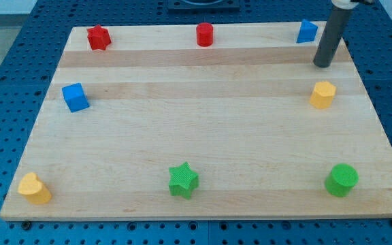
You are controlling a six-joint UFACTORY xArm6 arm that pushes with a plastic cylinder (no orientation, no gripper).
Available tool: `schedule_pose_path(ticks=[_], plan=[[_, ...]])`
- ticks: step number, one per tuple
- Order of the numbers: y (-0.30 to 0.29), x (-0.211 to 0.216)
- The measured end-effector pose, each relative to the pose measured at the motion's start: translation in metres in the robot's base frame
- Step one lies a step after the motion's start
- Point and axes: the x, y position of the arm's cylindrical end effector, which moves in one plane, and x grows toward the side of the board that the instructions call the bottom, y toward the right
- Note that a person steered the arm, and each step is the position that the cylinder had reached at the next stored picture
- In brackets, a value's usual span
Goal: Move your arm towards the center of the board
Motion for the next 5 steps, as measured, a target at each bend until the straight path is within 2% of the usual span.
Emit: schedule_pose_path(ticks=[5], plan=[[-0.01,0.0]])
